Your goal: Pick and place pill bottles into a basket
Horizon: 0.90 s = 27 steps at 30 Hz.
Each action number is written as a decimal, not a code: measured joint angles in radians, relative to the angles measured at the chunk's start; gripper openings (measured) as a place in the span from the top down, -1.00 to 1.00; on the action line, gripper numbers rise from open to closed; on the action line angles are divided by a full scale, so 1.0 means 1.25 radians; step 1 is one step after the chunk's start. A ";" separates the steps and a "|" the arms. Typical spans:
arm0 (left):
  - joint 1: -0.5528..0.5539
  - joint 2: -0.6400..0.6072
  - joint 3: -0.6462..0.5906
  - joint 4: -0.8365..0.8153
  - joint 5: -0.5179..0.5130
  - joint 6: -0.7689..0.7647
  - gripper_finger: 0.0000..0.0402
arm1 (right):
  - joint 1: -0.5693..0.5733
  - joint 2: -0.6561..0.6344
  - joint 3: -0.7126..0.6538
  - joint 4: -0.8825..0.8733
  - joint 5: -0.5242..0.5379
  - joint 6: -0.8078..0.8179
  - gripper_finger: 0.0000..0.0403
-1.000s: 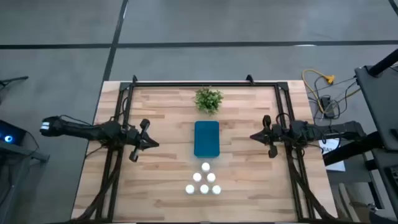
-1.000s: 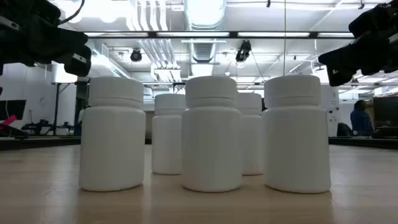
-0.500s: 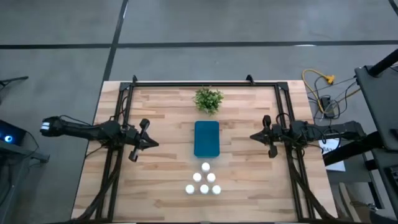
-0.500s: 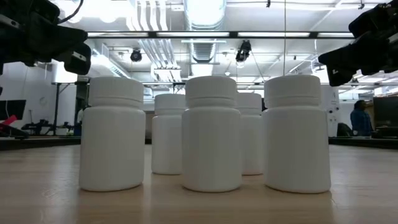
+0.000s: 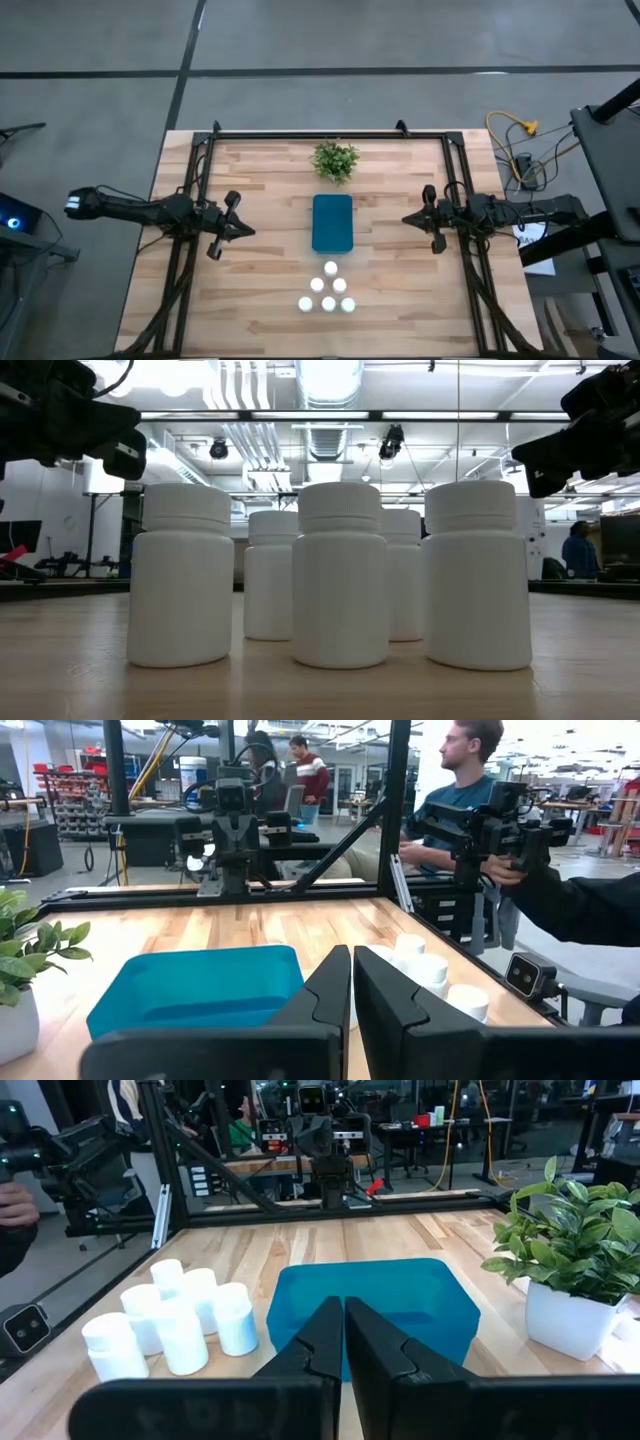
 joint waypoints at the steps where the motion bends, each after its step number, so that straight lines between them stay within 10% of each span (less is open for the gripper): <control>1: 0.000 0.000 0.000 0.000 0.000 0.000 1.00 | 0.000 0.000 0.000 0.001 0.000 0.000 0.96; 15: 0.000 0.000 0.000 0.001 0.063 0.000 1.00 | 0.000 0.000 0.000 0.004 -0.002 0.000 0.96; 27: 0.000 0.001 0.000 -0.008 -0.057 0.001 1.00 | 0.000 0.000 0.000 0.008 -0.002 0.000 0.96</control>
